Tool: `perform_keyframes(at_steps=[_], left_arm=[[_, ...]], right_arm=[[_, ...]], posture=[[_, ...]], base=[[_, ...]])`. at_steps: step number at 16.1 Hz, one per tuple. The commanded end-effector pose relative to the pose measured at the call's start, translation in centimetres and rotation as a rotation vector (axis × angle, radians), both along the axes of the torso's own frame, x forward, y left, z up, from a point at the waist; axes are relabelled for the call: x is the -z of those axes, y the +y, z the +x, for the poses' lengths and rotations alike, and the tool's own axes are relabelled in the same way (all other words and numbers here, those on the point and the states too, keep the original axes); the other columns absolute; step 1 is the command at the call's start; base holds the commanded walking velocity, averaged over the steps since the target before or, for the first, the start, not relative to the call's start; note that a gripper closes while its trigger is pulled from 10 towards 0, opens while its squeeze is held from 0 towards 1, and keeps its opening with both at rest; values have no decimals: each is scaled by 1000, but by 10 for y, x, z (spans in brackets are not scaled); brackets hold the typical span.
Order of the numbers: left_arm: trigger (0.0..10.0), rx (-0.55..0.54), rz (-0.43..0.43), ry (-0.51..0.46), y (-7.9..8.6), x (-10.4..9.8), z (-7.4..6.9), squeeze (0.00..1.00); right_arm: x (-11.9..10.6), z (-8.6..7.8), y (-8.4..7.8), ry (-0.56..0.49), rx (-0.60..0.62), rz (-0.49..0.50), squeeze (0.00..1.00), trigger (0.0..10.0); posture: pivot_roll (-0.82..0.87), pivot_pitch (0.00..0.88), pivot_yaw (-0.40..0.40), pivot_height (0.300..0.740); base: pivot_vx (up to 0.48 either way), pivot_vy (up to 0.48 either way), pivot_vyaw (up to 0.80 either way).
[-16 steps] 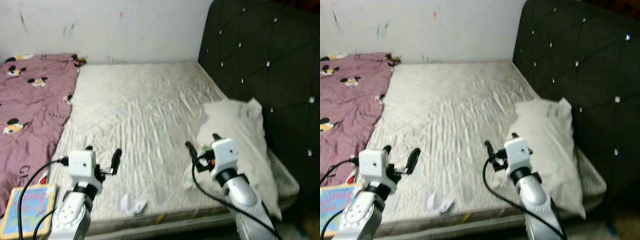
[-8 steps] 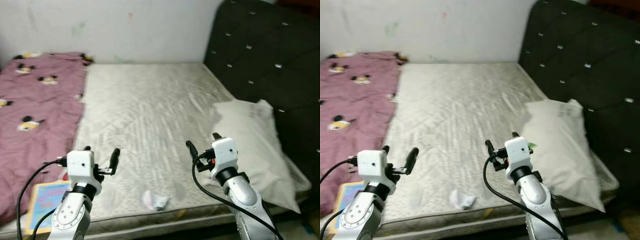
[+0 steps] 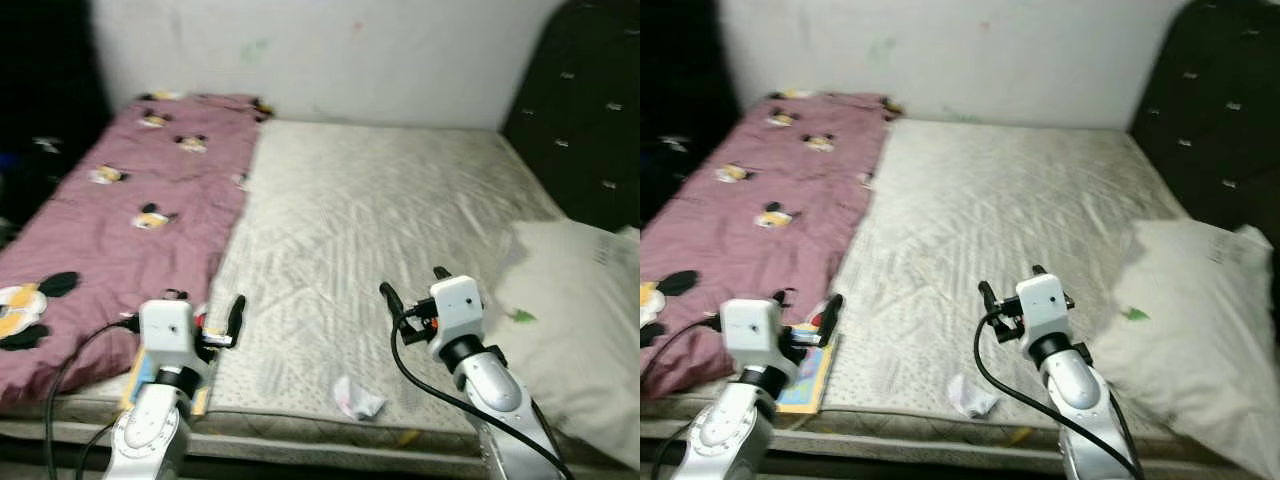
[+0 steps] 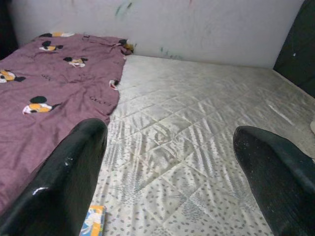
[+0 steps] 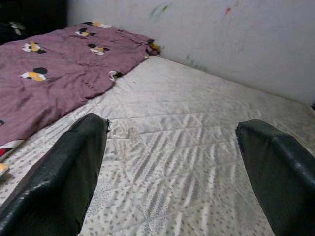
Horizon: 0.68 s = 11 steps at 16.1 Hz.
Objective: Clean up the room
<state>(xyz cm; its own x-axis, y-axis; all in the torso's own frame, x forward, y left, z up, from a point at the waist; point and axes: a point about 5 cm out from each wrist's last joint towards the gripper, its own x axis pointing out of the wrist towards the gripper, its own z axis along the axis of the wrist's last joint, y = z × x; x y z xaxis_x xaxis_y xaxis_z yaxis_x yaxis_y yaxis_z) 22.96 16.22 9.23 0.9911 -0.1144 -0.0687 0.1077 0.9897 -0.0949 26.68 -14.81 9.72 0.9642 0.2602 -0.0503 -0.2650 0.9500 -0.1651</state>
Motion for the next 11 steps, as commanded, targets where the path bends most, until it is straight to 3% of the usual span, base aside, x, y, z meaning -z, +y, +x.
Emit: perform_keyframes(at_steps=[1,4,9,11], left_arm=[[10000,14,-1,-2,-1,-2,1,0],[10000,17,-10,1,-1,-1,1,0],[10000,20,-9,6,-1,-1,1,0],[10000,-38,6,11,4,-1,0,0]], right_arm=[[-2,2,-2,-7,8,-1,0,10000],[-1,3,-2,-4,12,-3,0,10000],[0,2,-3,-3,14,-3,0,10000],[-1,1,-4,-7,18,5,0,10000]], posture=[[-27,0,-43,740],[-26,0,-44,740],[-27,0,-44,740],[-27,0,-46,740]], base=[[0,412,0],[0,477,0],[0,0,0],[0,0,0]])
